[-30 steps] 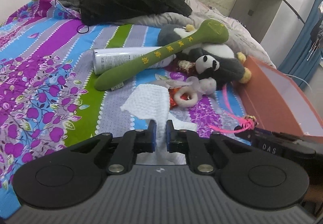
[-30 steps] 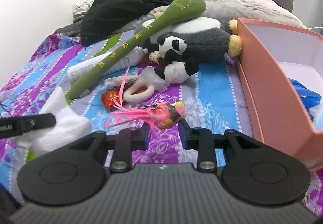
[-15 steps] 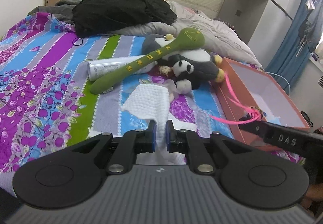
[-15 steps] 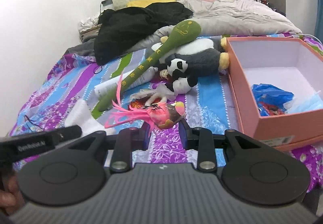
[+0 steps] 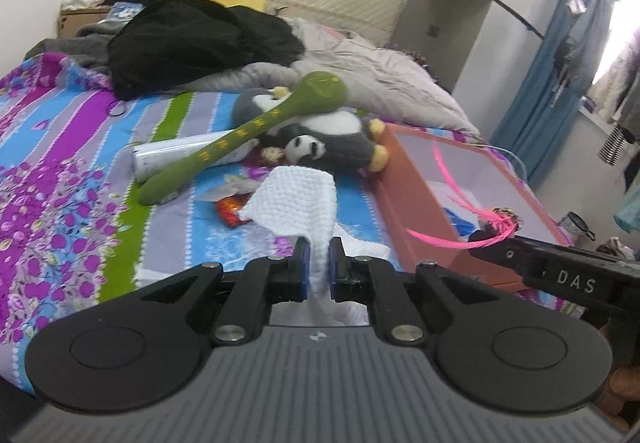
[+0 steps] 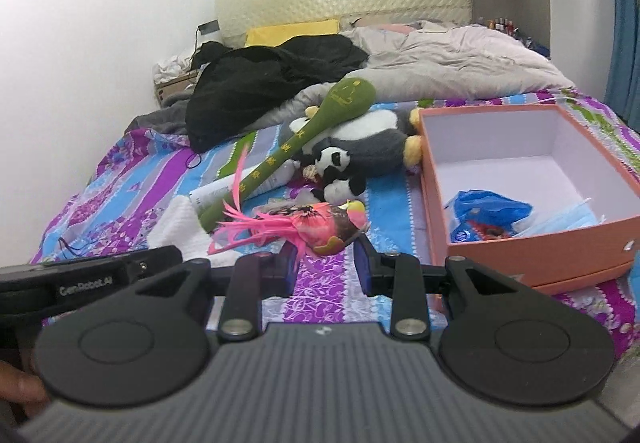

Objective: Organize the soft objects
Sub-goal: 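Carry the tissue and doll over the pink box and lower them inside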

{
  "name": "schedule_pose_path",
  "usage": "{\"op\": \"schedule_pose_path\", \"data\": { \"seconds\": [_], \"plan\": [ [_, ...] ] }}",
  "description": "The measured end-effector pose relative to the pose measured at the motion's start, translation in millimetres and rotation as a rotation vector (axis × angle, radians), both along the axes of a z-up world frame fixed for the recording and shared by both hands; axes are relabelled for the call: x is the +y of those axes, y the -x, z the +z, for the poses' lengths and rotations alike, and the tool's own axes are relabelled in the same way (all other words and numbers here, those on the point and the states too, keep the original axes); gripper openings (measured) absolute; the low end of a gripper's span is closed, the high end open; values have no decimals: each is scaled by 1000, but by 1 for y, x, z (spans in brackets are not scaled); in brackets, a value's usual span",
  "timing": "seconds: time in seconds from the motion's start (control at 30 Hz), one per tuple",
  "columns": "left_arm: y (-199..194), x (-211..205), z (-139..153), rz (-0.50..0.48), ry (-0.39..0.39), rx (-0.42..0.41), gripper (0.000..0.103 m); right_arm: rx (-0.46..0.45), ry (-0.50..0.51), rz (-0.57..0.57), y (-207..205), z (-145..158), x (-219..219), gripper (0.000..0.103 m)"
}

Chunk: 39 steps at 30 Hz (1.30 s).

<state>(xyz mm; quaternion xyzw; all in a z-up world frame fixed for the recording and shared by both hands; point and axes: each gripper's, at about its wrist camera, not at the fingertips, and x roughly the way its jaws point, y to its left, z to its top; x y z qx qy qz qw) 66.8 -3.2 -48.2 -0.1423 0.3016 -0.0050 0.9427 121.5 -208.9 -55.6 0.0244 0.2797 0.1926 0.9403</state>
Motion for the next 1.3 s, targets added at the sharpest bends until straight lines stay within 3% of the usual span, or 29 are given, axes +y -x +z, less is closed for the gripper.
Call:
{"op": "schedule_pose_path", "data": {
  "seconds": [0.63,1.3],
  "plan": [
    [-34,-87,12,-208,9,-11,12,30,-9,-153,1,1,-69,32],
    [-192,-149,-15,-295,-12,98,12,153,-1,-244,-114,-18,-124,32]
  ]
}}
